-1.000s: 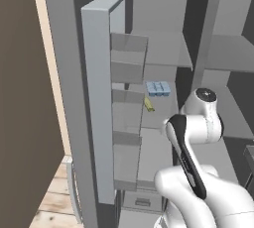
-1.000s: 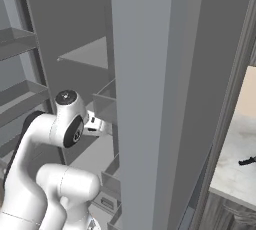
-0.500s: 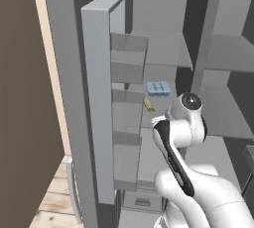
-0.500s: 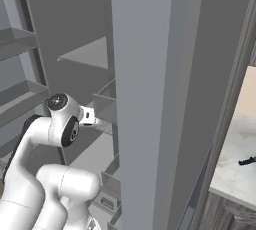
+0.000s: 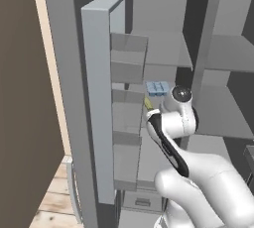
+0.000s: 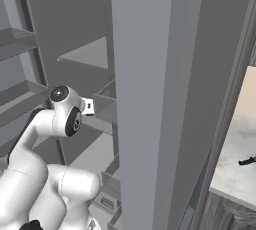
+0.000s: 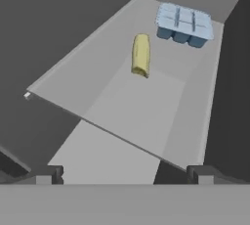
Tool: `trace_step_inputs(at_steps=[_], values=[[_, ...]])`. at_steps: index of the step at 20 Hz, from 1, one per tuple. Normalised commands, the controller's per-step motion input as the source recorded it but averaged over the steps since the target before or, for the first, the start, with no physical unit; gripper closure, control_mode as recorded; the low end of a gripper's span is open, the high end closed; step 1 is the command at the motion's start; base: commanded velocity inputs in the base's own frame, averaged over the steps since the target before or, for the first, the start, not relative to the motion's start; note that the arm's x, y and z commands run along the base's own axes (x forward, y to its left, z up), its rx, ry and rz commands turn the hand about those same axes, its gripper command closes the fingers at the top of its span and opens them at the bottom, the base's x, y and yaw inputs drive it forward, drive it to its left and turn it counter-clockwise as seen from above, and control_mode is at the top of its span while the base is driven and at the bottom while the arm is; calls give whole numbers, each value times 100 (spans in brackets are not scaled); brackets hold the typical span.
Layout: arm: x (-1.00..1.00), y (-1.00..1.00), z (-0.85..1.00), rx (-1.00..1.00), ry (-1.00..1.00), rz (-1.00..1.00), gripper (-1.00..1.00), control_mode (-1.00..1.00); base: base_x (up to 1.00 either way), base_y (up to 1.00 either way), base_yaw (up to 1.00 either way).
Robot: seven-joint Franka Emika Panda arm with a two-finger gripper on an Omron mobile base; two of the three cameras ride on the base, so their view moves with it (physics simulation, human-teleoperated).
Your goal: Retrieve the butter from the fridge and place it on a plate on the dining table. Then retrieve the butter knife by the fridge and place it near the plate.
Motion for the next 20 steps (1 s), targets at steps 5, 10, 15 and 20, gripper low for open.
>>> trace_step_inputs(at_steps=[5,10,15,20], values=[[41,0,0,0,-5,9,-100,-100,0,0,0],[38,-2,0,0,-1,6,-100,-100,0,0,0],[41,0,0,0,0,1,-100,-100,0,0,0],[46,0,0,0,0,0,-100,-100,0,0,0]])
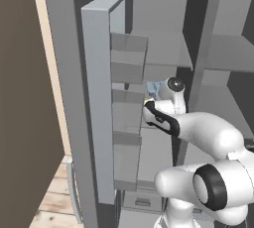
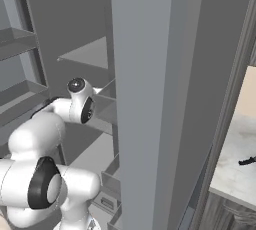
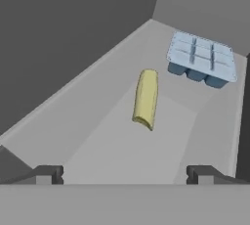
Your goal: Retrieve the butter from the fridge and place it on a plate on the dining table. Then retrieve the butter knife by the fridge and place it near the plate.
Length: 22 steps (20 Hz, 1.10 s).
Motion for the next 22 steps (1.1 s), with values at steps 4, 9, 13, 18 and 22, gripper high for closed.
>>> trace_step_inputs(at_steps=[4,9,13,18,22], values=[[35,0,-2,0,0,0,-100,-100,0,0,0],[33,-3,-1,0,0,0,-100,-100,0,0,0],[18,-11,0,0,0,0,-100,-100,0,0,0],[8,-3,-3,0,0,-1,-100,-100,0,0,0],[4,0,-13,0,0,-2,-100,-100,0,0,0]])
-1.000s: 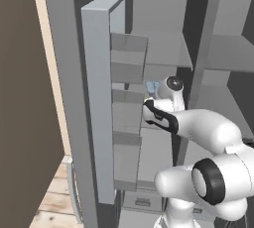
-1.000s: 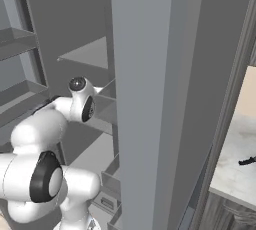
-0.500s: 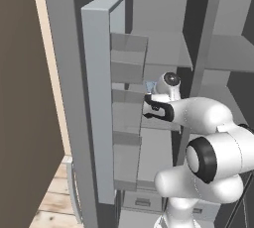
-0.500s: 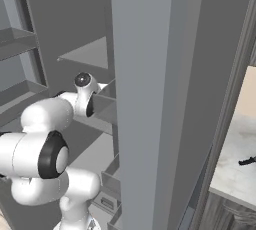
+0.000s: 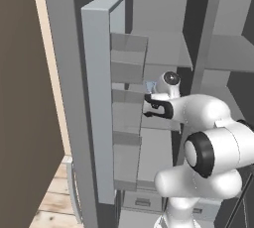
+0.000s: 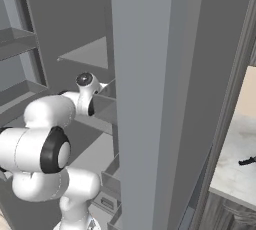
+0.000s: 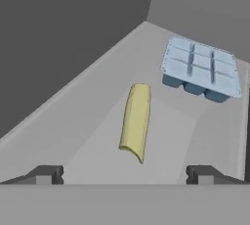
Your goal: Retrieve the butter from the fridge and place it on a plate on the dining table. Then retrieve the butter knife by the fridge and place it near the plate.
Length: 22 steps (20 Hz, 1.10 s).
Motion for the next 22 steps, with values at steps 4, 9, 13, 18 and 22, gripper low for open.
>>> trace_step_inputs(at_steps=[4,9,13,18,22], values=[[22,-1,-16,0,3,-13,-100,-100,0,0,0],[24,-4,-1,2,11,-18,-100,-100,0,0,0],[10,0,0,7,9,-14,-100,-100,0,0,0],[5,-8,0,13,9,-7,-100,-100,0,0,0],[14,0,0,8,8,-3,-100,-100,0,0,0]])
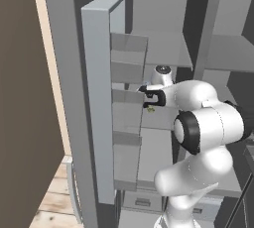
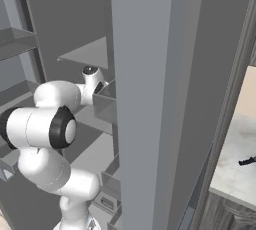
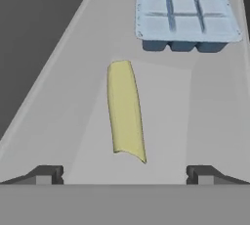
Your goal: Retrieve the butter from the fridge and place it on a plate on the dining table. Then retrieve the butter knife by the fridge and place it near the plate.
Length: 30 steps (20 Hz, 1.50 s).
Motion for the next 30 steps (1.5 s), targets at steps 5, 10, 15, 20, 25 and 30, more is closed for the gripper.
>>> trace_step_inputs(at_steps=[5,10,15,20,25,30], values=[[12,0,-4,0,0,0,-100,-100,0,0,0],[23,0,-18,0,0,0,-100,-100,0,0,0],[25,0,-7,0,0,0,-100,-100,0,0,0],[22,0,-8,0,2,0,-100,-100,0,0,0],[16,-2,-21,0,8,0,-100,-100,0,0,0],[15,-7,-23,0,1,0,-100,-100,0,0,0]])
